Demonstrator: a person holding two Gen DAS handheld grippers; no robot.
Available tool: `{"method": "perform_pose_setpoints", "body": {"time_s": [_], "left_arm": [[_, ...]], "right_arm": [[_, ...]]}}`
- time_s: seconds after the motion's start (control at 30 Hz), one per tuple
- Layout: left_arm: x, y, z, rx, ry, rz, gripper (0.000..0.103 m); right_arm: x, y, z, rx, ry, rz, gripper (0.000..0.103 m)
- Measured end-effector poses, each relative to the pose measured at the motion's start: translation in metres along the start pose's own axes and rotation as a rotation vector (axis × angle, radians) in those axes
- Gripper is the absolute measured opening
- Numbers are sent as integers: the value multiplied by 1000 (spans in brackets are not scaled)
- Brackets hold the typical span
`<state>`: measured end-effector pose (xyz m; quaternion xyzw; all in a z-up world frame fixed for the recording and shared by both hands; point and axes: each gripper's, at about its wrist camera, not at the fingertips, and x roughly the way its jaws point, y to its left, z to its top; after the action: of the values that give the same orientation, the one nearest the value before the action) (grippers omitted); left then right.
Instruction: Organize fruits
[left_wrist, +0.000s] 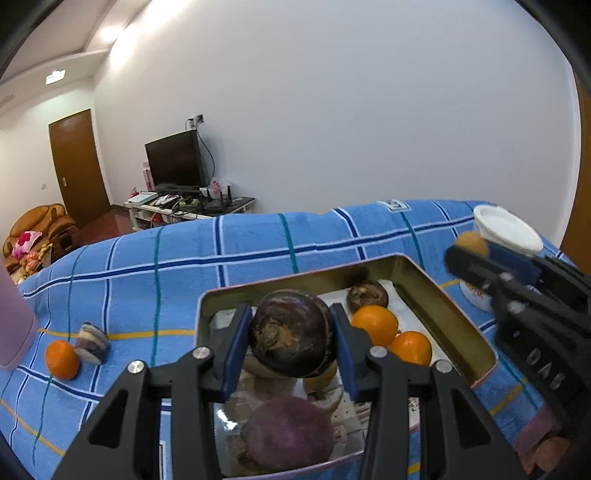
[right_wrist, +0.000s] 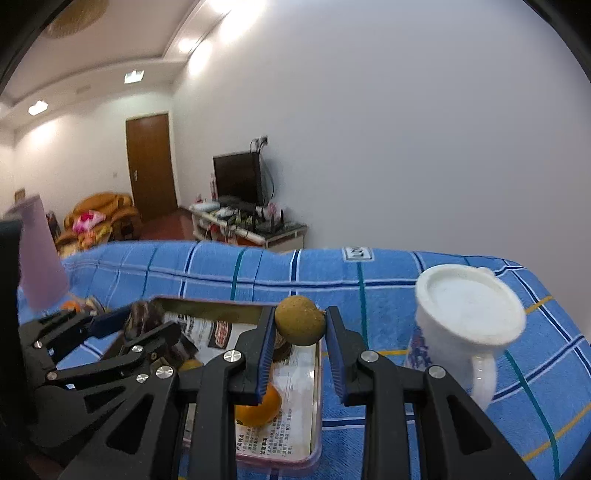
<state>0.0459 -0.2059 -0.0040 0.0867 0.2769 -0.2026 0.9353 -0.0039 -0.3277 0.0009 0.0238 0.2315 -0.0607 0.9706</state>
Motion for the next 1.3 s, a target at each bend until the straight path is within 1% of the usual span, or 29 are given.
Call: {"method": "perform_pose_setpoints", "body": {"time_s": [0.13, 0.23, 0.3, 0.37, 0.57, 0.77, 0.9, 1.0, 1.07, 1.13, 1.17, 1.2, 1.23, 1.3], "left_arm": [[10, -5, 1, 6, 32, -10, 45], [19, -8, -1, 24, 71, -1, 45], [23, -5, -1, 3, 89, -12, 45], [25, -4, -1, 0, 101, -3, 45], [29, -5, 1, 36, 114, 28, 45], [30, -3, 0, 40, 114, 35, 46], [29, -2, -2, 26, 119, 69, 56], [27, 0, -2, 21, 116, 62, 56], [24, 0, -2, 27, 100, 74, 56], [21, 1, -3, 34, 90, 97, 62], [20, 3, -3, 33, 84, 116, 68], [18, 5, -3, 29, 79, 126, 72], [17, 7, -3, 24, 74, 125, 73], [15, 13, -3, 1, 71, 122, 74]], "right_arm": [[18, 6, -2, -29, 65, 22, 29], [25, 12, -5, -59, 98, 6, 29], [29, 12, -7, -52, 121, 24, 29], [34, 14, -7, -61, 133, 29, 29], [43, 16, -12, -72, 185, 58, 29], [47, 15, -13, -62, 207, 86, 29], [49, 14, -14, -46, 221, 114, 29], [50, 12, -15, -27, 232, 145, 29], [48, 13, -15, -26, 228, 157, 30], [47, 13, -16, -25, 226, 177, 30], [46, 13, -17, -24, 227, 183, 30], [45, 13, -17, -20, 228, 195, 31], [44, 12, -17, -16, 229, 205, 32], [44, 10, -18, -5, 234, 224, 42]]}}
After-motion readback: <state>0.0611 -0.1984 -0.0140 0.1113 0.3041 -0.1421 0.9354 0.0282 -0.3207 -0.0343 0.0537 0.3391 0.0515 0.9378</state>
